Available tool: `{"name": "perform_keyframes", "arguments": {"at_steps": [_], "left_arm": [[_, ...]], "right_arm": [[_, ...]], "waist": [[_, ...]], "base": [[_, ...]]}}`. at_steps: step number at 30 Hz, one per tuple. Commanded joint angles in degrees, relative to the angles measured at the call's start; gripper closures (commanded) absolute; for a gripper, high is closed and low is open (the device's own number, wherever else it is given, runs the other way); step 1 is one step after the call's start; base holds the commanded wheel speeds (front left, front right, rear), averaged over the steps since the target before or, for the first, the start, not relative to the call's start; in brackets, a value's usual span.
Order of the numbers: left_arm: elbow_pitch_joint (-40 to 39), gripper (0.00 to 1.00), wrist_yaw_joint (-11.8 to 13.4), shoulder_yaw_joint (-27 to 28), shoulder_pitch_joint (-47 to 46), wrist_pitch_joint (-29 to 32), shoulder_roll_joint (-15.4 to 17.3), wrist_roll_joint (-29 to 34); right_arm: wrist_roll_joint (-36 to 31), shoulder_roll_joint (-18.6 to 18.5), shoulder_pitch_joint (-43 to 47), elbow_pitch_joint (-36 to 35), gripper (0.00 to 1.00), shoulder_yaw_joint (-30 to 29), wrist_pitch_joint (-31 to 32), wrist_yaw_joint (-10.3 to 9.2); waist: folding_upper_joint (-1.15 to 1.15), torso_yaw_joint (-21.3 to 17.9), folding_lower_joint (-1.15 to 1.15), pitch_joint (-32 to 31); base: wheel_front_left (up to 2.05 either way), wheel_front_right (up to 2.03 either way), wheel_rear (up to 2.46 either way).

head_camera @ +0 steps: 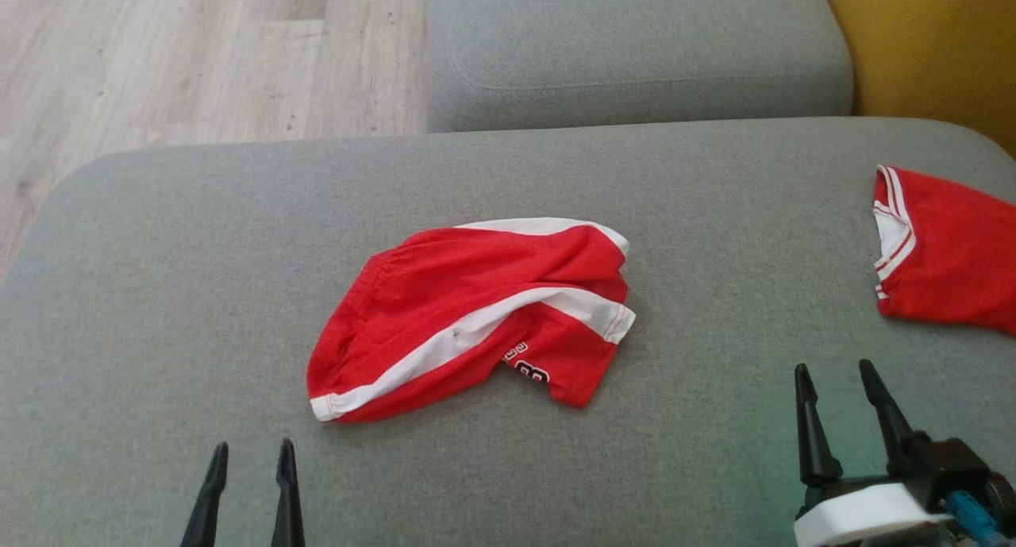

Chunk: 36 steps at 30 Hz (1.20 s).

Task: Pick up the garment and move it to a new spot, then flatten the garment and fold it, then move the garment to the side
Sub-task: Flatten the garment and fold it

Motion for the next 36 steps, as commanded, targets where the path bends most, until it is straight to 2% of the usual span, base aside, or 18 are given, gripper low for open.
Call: {"name": "perform_keyframes", "arguments": {"at_steps": [1, 10, 16, 18, 22, 26, 31, 36], "left_arm": [[-0.80, 0.00, -0.81, 2.90, -1.02, -0.54, -0.70, 0.80], [1.25, 0.00, -3.66, 6.55, -0.82, -0.54, -2.47, 2.39], [2.24, 0.00, -3.04, 7.58, -2.59, -0.54, -3.00, -0.75], [3.55, 0.00, -2.48, 6.60, -3.97, 1.72, -3.04, -2.08], [3.77, 0.00, -2.51, 4.51, -8.00, 12.63, -3.07, -4.81], [2.81, 0.00, -1.98, 3.22, -12.30, 22.30, -2.92, -6.83], [2.26, 0.00, -1.05, 2.30, -16.51, 28.24, -2.56, -7.05], [2.03, 0.00, -0.24, 2.02, -18.74, 31.55, -2.05, -7.16]], "right_arm": [[-0.07, -0.31, -1.71, -1.21, 0.00, 1.78, -0.63, 0.42], [0.92, -0.31, -1.02, 0.09, 0.00, 3.97, -0.63, 0.42], [11.38, -0.31, -4.90, 1.73, 0.00, 7.91, 0.47, 0.42], [14.83, -0.31, -7.81, 2.70, 0.00, 10.52, 5.90, 0.42], [25.22, -0.31, -14.18, 3.71, 0.00, 13.32, 21.07, 0.42], [30.12, -0.31, -20.02, 4.81, 0.00, 14.88, 33.93, 0.42], [29.29, -0.31, -24.33, 6.18, 0.00, 15.42, 40.15, 0.42], [29.88, -0.31, -26.71, 7.92, 0.00, 15.19, 41.89, 0.42]], "waist": [[0.00, 0.38, 0.01, -0.27], [0.00, 0.83, 0.01, -0.29], [0.00, 0.34, 0.01, 0.35], [0.00, 0.25, 0.01, 0.66], [0.00, 0.28, 0.01, 2.24], [0.00, 0.97, 0.01, 5.14], [0.00, 2.06, 0.01, 7.98], [0.00, 3.00, 0.01, 10.13]], "base": [[0.00, 0.00, 0.00], [0.00, 0.00, 0.00], [0.00, 0.00, 0.00], [0.00, 0.00, 0.00], [0.00, 0.00, 0.00], [0.00, 0.00, 0.00], [0.00, 0.00, 0.00], [0.00, 0.00, 0.00]]}}
